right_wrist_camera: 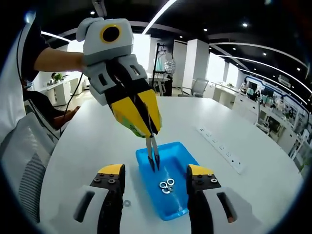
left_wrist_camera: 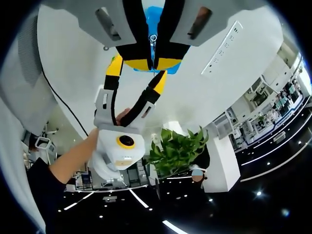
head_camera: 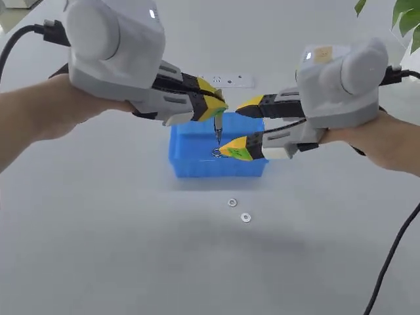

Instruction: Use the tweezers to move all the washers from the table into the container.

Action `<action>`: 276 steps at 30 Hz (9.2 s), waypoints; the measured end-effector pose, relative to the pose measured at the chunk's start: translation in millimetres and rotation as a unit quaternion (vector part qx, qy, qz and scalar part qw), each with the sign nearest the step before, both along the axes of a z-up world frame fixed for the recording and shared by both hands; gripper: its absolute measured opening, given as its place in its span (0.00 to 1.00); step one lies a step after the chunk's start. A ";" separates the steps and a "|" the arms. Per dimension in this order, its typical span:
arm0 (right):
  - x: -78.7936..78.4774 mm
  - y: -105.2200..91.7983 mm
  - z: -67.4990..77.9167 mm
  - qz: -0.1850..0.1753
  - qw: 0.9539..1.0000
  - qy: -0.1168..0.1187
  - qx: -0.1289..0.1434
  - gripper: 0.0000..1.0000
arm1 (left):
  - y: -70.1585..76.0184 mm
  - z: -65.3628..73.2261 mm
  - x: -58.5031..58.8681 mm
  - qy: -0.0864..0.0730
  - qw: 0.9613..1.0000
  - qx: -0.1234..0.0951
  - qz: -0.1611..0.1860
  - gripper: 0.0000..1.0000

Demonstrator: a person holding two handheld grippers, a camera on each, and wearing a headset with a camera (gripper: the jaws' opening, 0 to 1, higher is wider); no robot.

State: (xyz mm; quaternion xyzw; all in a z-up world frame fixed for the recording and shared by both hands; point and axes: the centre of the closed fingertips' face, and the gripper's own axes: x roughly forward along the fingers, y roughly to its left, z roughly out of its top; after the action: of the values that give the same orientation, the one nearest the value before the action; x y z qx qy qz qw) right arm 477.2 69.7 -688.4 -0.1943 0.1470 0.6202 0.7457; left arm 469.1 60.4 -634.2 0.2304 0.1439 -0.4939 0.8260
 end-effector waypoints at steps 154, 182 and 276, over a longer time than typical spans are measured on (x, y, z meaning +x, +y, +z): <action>-79.2 -27.8 -75.7 0.112 0.991 0.058 -0.042 0.10 | -57.1 -89.1 -62.6 0.128 0.991 0.015 -0.033 0.09; -80.2 -23.4 -48.7 0.094 0.994 0.044 -0.032 0.10 | -15.8 -68.2 -75.7 0.123 0.990 -0.027 0.058 0.20; 35.1 25.3 -69.1 0.057 0.994 0.018 -0.095 0.10 | 64.0 -87.1 -123.5 0.155 0.944 -0.174 0.232 0.99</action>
State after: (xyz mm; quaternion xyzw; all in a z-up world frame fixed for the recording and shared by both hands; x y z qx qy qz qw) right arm 512.3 95.0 -757.5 -0.2606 0.2075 0.6483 0.6846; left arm 345.6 124.4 -721.4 -0.0359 0.2319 -0.3359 0.9122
